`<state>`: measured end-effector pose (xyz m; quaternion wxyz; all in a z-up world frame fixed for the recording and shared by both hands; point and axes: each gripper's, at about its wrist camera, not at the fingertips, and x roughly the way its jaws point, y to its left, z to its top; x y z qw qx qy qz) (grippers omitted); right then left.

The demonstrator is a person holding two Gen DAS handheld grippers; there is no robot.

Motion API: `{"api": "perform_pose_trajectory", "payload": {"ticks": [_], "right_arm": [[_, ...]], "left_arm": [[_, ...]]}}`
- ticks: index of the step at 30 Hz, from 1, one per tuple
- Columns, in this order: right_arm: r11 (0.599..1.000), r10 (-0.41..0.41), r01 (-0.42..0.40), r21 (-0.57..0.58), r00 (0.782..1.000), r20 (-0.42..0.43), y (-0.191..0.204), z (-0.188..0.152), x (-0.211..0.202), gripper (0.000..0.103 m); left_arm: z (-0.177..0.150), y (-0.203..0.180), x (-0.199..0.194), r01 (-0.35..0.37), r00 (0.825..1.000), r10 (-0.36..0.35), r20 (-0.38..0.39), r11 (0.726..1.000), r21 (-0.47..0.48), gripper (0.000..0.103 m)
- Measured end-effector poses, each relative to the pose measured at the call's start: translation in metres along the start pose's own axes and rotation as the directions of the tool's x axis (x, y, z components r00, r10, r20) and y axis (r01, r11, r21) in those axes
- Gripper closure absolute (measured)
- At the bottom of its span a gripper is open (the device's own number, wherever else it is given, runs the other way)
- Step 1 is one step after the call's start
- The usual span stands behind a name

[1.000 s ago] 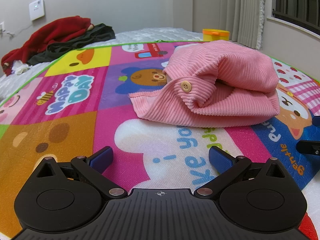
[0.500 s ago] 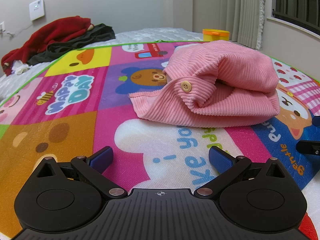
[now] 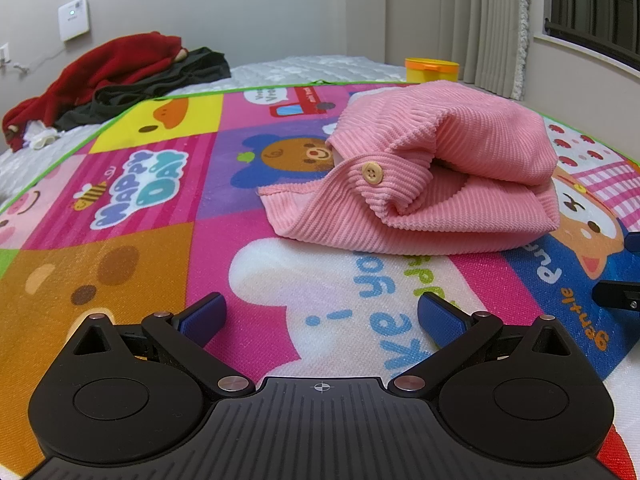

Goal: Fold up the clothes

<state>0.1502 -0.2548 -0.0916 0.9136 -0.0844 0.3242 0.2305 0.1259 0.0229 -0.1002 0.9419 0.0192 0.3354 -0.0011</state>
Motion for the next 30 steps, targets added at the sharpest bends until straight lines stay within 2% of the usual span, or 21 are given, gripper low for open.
{"api": "perform_pose_trajectory", "payload": {"ticks": [30], "right_arm": [[1.0,-0.001,0.001,0.001,1.0,0.001,0.0004,0.0001,-0.0005,0.0]], "left_arm": [[-0.0015,0.0006,0.0005,0.0,1.0,0.0,0.011,1.0,-0.004,0.0]]}}
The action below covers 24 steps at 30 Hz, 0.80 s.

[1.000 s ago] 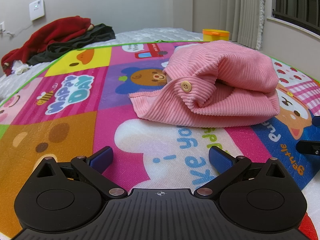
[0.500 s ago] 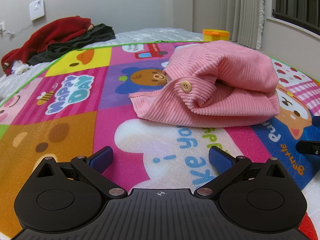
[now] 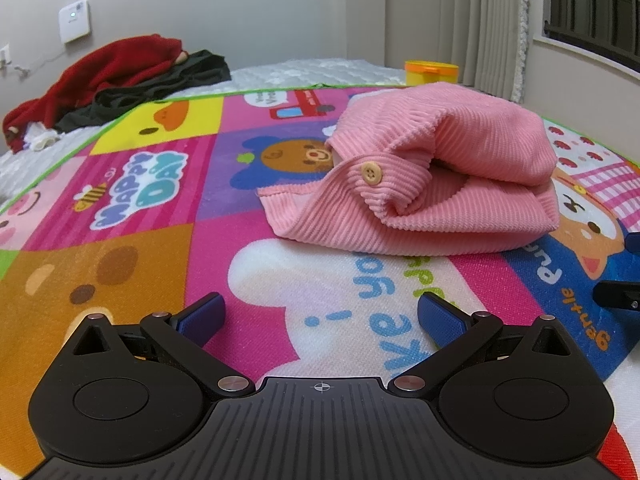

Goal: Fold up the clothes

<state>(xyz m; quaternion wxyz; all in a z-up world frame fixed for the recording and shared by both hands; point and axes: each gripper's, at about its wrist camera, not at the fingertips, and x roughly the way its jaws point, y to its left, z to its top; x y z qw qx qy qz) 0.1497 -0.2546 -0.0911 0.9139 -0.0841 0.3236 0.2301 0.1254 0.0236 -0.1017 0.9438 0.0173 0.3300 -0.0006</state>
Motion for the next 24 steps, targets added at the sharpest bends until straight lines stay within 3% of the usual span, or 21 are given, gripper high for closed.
{"api": "perform_pose_trajectory", "payload": {"ticks": [3,6,9,11,14,17,24], "right_arm": [[1.0,0.0,0.0,0.0,1.0,0.0,0.0,0.0,0.0,0.0],[1.0,0.001,-0.001,-0.001,1.0,0.0,-0.001,0.0,0.0,0.0],[1.0,0.001,-0.001,0.0,1.0,0.0,0.0,0.0,0.0,0.0],[1.0,0.0,0.0,0.0,1.0,0.0,0.0,0.0,0.0,0.0],[1.0,0.0,0.0,0.0,1.0,0.0,0.0,0.0,0.001,0.0],[1.0,0.0,0.0,0.0,1.0,0.0,0.0,0.0,0.001,0.0],[1.0,0.0,0.0,0.0,1.0,0.0,0.0,0.0,0.001,0.0]], "left_arm": [[0.001,0.003,0.002,0.013,1.0,-0.013,-0.003,1.0,-0.016,0.0],[0.009,-0.009,0.002,-0.023,1.0,0.024,-0.016,0.997,0.078,0.0],[0.015,-0.014,0.004,-0.025,0.998,0.03,-0.056,0.997,0.079,0.0],[0.018,-0.002,0.006,-0.003,0.993,-0.006,-0.121,0.998,-0.07,0.0],[0.022,-0.009,0.007,-0.036,0.988,0.028,-0.152,0.998,-0.052,0.0],[0.018,-0.015,0.005,-0.065,0.99,0.058,-0.132,0.997,-0.048,0.0],[0.015,-0.012,0.002,-0.06,0.991,0.052,-0.126,0.996,-0.065,0.0]]}}
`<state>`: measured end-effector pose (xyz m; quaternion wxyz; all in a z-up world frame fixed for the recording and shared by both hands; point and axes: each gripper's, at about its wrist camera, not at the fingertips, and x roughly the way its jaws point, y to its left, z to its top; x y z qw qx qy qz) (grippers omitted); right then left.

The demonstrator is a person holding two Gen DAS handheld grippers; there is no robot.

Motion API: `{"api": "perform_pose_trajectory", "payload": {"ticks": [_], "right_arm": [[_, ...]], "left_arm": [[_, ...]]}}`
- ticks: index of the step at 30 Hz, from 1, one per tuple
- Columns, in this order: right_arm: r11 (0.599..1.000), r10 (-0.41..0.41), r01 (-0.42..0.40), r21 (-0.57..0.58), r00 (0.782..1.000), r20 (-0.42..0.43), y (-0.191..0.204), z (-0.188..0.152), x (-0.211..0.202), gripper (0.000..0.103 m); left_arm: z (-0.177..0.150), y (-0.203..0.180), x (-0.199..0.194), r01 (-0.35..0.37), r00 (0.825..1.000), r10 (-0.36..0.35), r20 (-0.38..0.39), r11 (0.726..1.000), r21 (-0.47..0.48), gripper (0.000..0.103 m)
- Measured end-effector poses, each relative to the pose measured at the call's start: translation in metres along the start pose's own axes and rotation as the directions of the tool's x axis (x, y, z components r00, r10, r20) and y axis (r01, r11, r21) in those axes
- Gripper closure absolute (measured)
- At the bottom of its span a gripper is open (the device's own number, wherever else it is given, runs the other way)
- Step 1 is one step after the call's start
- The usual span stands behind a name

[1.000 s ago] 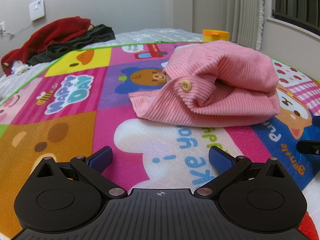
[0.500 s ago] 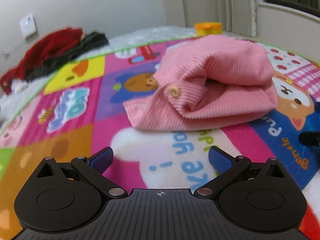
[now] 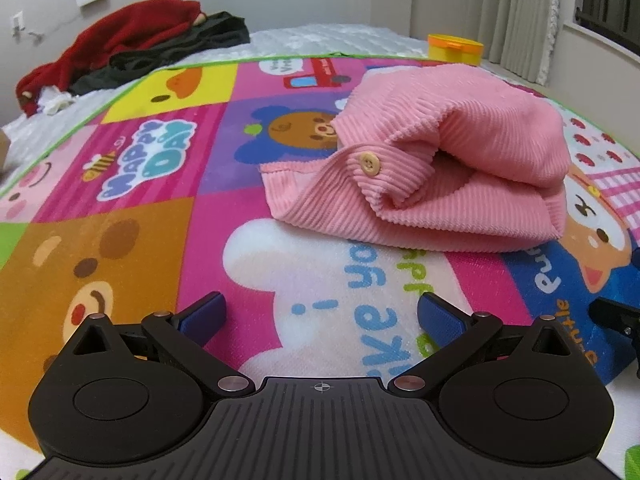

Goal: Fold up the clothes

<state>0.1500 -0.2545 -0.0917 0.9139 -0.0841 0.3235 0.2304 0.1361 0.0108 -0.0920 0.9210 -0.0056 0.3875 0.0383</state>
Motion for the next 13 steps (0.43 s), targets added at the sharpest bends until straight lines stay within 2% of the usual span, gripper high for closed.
{"api": "perform_pose_trajectory", "payload": {"ticks": [13], "right_arm": [[1.0,0.0,0.0,0.0,1.0,0.0,-0.0001,-0.0001,0.0001,0.0]], "left_arm": [[-0.0014,0.0023,-0.0013,0.013,1.0,-0.012,0.012,1.0,-0.009,0.0]]}}
